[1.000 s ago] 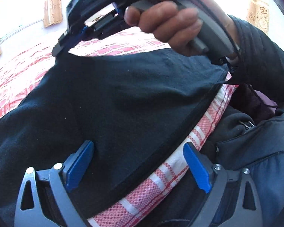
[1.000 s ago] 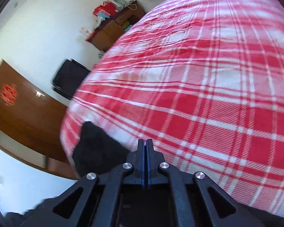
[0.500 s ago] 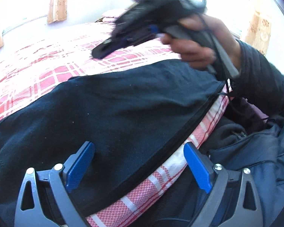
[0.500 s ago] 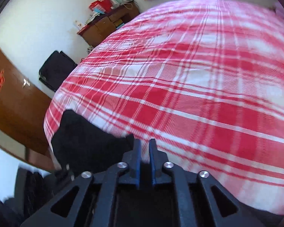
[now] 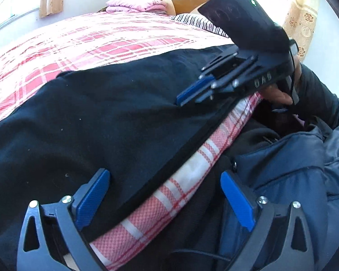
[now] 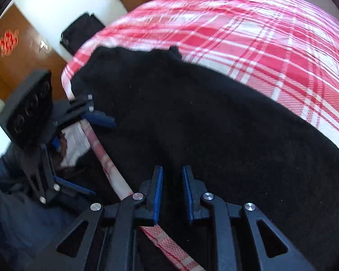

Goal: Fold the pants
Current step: 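Move the open right gripper along the black pants to the cuff end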

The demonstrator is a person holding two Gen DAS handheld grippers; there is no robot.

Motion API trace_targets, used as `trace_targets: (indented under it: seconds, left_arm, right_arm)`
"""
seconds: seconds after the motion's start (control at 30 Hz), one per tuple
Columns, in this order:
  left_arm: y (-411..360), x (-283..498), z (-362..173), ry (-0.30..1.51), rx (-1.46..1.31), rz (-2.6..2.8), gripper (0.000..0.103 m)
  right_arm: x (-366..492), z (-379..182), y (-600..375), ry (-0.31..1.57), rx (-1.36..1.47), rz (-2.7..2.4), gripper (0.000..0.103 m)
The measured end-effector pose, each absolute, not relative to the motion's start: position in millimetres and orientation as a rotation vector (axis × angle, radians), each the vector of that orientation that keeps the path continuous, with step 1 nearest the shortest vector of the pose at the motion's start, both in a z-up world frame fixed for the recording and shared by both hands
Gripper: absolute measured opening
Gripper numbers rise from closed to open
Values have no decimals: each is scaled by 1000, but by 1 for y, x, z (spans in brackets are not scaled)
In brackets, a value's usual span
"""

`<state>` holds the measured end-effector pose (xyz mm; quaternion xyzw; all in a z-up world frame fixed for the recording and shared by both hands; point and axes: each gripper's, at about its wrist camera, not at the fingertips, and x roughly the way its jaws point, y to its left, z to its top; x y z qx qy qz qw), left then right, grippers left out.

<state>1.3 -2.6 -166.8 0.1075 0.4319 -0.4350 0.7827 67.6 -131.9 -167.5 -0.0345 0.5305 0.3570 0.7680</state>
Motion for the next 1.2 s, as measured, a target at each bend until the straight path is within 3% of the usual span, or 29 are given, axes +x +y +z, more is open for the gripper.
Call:
trace_targets:
  seconds: [0.1, 0.2, 0.5, 0.6, 0.73, 1.0, 1.2]
  left_arm:
    - [0, 1, -166, 931, 238, -930, 100]
    - [3, 1, -164, 928, 228, -926, 100]
    - [22, 19, -143, 839, 121, -803, 100]
    - [22, 28, -159, 888, 137, -771, 100]
    - [12, 20, -162, 857, 237, -744, 103]
    - [0, 35, -141, 811, 237, -670, 103]
    - [1, 50, -159, 856, 211, -588, 103]
  right_arm:
    - [61, -153, -128, 1087, -22, 857, 19]
    - [59, -175, -111, 1169, -100, 829, 35]
    - [59, -154, -168, 1041, 65, 719, 39]
    - [64, -166, -209, 1082, 119, 580, 48]
    - [64, -168, -238, 1066, 255, 595, 48]
    - [61, -145, -289, 955, 163, 286, 52]
    - [61, -150, -296, 928, 58, 168, 53]
